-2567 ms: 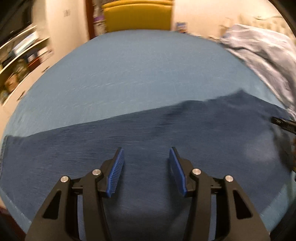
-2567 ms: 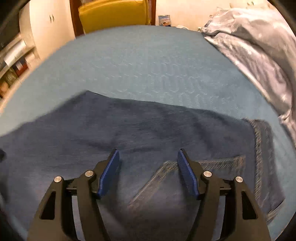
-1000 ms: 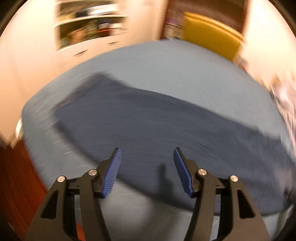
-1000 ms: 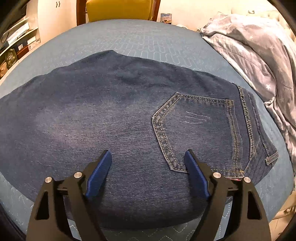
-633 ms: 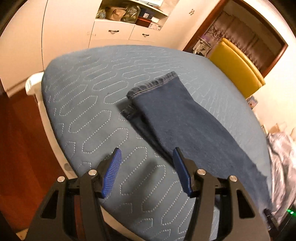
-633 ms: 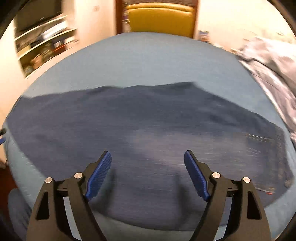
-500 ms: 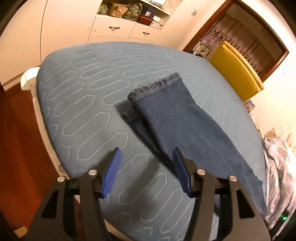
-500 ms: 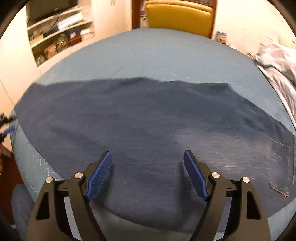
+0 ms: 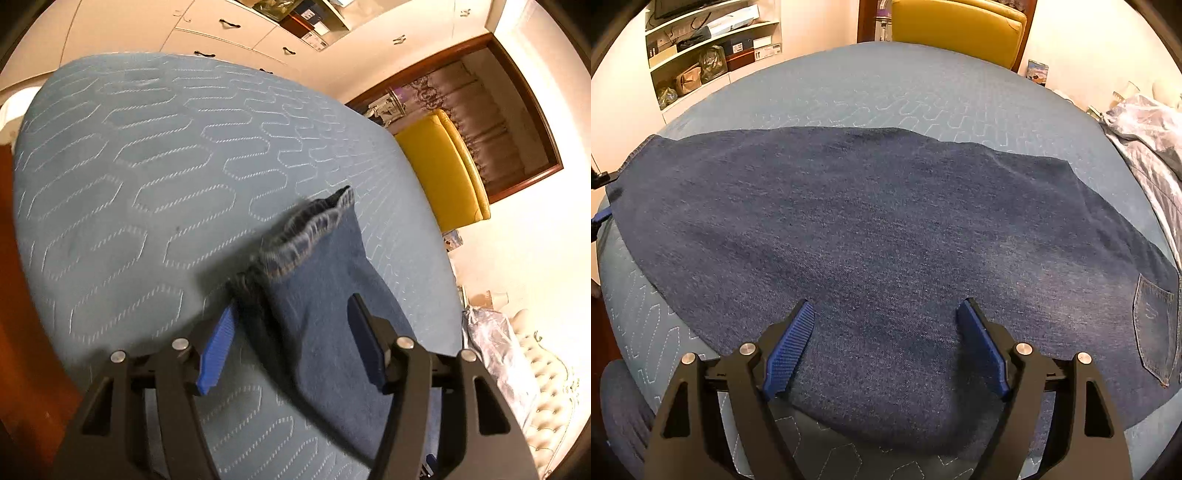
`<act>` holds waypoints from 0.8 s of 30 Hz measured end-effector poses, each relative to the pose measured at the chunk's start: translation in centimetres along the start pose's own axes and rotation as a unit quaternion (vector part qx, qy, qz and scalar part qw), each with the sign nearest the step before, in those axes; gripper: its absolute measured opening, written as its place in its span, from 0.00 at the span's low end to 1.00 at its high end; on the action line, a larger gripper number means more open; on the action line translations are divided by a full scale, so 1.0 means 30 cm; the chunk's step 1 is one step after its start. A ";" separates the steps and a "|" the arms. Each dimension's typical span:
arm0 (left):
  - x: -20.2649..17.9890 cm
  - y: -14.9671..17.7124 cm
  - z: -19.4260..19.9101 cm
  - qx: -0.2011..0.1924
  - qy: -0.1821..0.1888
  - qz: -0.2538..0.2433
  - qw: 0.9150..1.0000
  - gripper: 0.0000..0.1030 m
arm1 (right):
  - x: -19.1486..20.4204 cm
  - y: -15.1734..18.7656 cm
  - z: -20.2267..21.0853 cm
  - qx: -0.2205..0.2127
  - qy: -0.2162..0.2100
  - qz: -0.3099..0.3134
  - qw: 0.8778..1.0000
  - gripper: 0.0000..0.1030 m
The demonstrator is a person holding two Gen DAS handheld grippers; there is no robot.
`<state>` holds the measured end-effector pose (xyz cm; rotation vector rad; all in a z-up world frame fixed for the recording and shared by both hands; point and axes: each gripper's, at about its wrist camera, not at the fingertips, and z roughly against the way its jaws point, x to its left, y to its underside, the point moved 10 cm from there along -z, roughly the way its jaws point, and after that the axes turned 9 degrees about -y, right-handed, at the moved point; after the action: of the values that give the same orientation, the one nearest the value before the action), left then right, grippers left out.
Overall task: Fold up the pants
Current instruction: 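Grasp the jeans leg hem with the left tool and lift it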
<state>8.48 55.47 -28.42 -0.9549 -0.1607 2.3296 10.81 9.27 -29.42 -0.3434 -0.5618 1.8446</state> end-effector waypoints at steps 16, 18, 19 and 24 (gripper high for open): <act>-0.014 0.011 -0.045 0.026 0.092 0.072 0.993 0.43 | -0.014 0.009 -0.001 0.004 -0.007 -0.002 1.000 0.76; 0.001 -0.017 -0.054 0.017 0.103 0.093 0.990 0.39 | -0.017 0.013 0.000 0.005 -0.010 -0.001 1.000 0.76; 0.005 -0.022 -0.059 0.017 0.110 0.101 0.989 0.38 | -0.018 0.014 0.000 0.005 -0.012 -0.001 1.000 0.76; 0.028 -0.033 -0.061 0.011 0.138 0.139 0.981 0.28 | -0.019 0.010 -0.001 0.010 -0.014 -0.002 1.000 0.77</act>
<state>9.73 56.56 -29.93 -1.3493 0.1185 2.4069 10.78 8.66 -29.64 -0.3034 -0.5632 1.8515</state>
